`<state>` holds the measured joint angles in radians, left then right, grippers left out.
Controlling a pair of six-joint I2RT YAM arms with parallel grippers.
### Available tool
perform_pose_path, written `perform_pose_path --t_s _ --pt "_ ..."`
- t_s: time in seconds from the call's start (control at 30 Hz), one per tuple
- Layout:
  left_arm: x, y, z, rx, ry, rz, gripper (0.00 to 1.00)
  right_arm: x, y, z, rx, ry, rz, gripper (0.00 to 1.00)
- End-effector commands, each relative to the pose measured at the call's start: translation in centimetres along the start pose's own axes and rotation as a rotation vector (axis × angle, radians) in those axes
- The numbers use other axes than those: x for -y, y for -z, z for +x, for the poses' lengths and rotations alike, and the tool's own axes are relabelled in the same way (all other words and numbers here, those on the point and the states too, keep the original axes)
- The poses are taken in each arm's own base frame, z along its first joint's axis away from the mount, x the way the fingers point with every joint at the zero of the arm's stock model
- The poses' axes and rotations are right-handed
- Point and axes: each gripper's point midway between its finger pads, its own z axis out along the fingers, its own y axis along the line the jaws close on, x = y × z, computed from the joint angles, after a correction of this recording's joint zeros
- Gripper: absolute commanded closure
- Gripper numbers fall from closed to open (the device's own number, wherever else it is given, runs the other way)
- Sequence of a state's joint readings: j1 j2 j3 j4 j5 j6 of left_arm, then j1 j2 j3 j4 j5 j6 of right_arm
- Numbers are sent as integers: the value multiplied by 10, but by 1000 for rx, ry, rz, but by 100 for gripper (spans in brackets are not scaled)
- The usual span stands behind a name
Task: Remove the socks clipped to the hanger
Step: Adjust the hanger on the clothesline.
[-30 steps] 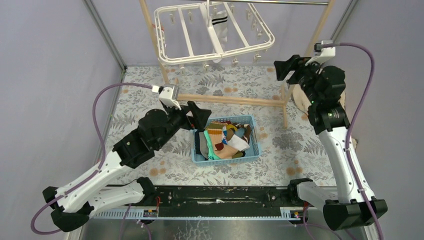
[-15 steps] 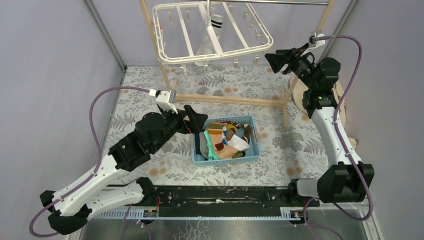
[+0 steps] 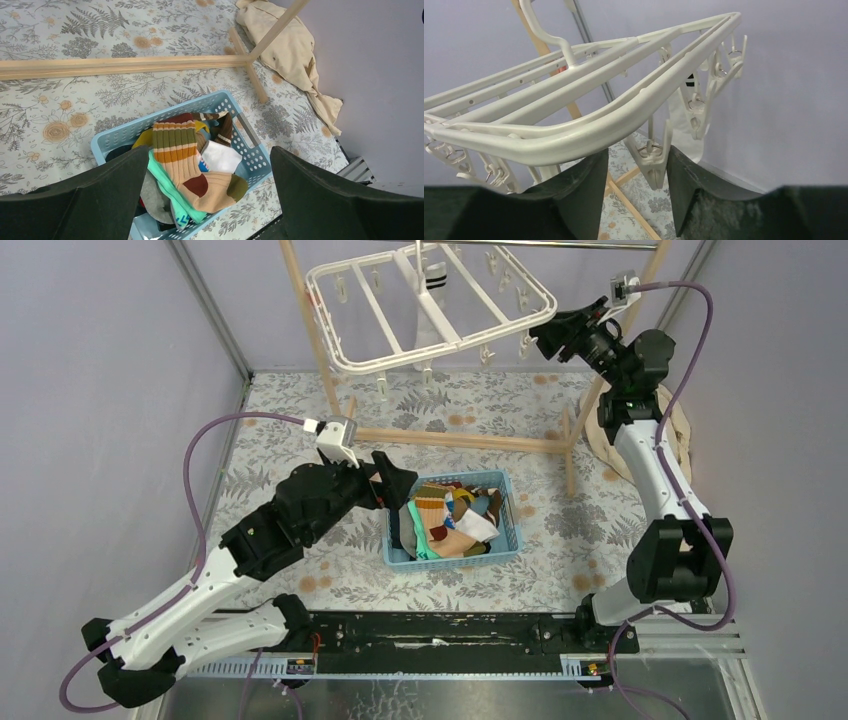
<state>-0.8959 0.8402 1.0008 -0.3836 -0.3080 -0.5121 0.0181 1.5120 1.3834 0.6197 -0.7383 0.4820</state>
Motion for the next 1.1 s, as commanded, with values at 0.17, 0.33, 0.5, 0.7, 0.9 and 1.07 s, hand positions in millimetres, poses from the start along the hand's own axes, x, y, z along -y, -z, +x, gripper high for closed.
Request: perform_pose_path --t_s 0.17,0.33,0.5,0.7,0.9,1.07 --pt "-5 4 3 -13 2 -18 1 -32 -4 -41 114 32 -144 70" --pt "-7 6 2 -6 -1 -24 1 -34 5 -36 121 30 -113 74" --pt "-7 6 1 -5 -6 -23 1 -42 22 -32 121 59 -66 78" --pt "-7 6 1 -6 -9 -25 1 -61 49 -37 129 122 -13 79" --pt "-6 6 2 -9 -7 -19 1 -92 66 -43 127 144 -44 80" --pt "-6 7 2 -10 -2 -16 1 -125 62 -38 92 163 -107 80"
